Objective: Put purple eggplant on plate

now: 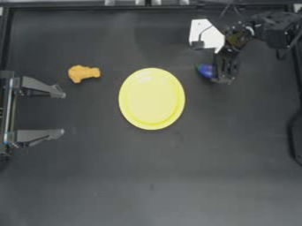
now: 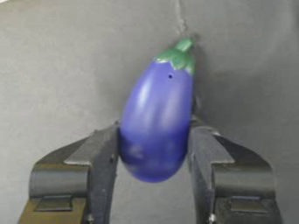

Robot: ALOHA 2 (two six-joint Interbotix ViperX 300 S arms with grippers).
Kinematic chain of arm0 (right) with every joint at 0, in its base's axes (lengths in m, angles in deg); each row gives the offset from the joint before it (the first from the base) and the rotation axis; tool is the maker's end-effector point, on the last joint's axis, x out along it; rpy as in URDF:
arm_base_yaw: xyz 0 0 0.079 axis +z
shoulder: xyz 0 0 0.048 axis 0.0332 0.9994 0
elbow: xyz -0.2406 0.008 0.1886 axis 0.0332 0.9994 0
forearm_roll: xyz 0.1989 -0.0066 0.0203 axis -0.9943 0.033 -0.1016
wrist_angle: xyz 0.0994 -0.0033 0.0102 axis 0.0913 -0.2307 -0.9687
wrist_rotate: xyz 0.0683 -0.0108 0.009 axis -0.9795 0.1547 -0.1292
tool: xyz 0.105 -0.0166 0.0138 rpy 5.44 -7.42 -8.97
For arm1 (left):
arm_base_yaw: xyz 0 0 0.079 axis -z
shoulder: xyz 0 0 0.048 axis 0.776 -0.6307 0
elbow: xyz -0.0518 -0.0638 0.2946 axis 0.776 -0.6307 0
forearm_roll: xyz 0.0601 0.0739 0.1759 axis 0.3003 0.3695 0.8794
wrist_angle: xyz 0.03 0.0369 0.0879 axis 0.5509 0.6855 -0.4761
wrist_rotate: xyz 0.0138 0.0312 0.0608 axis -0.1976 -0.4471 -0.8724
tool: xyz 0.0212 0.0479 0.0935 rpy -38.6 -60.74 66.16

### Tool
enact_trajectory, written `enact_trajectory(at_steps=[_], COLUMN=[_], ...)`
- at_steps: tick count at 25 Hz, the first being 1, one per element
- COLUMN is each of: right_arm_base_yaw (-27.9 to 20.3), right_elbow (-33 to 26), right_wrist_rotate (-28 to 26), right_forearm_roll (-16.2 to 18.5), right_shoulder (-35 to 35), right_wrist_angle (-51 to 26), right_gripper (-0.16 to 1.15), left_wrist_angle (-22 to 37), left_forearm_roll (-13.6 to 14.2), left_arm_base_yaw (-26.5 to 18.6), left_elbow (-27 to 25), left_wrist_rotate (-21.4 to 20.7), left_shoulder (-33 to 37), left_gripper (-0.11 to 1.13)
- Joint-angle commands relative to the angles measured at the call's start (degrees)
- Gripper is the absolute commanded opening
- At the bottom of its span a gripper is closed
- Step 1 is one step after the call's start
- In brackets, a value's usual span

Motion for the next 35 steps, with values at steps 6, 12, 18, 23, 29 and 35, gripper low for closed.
enact_trajectory(at_steps=[6,12,18,23,29,35], right_arm_base_yaw=[5.4,11.9,17.1,19.0,19.2,19.2], right_elbow=[-7.1,-12.6,-17.1,-20.3,-22.2,-22.3], right_wrist_rotate=[-0.2,-0.3,-1.2,-1.3,-1.1,-0.8], right_forearm_roll=[-2.7,-4.9,-4.8,-5.0,-5.0,-4.4], right_shoulder=[-6.3,-6.9,-4.3,0.4,6.0,9.4], right_wrist_angle=[-5.8,-7.2,-6.8,-6.2,-4.9,-2.7], right_gripper=[0.17,0.17,0.17,0.17,0.17,0.17], left_wrist_angle=[0.6,0.6,0.6,0.6,0.6,0.6], left_forearm_roll=[0.0,-0.1,0.0,0.0,0.0,0.0], left_arm_base_yaw=[-0.2,-0.2,-0.4,-0.6,-0.6,-0.6], left_elbow=[0.5,0.5,0.5,0.5,0.4,0.3], left_wrist_rotate=[0.2,0.2,0.1,0.0,-0.1,-0.1], left_shoulder=[-1.1,-1.1,-1.1,-1.1,-1.1,-1.1], left_gripper=[1.03,1.03,1.03,1.03,1.03,1.03])
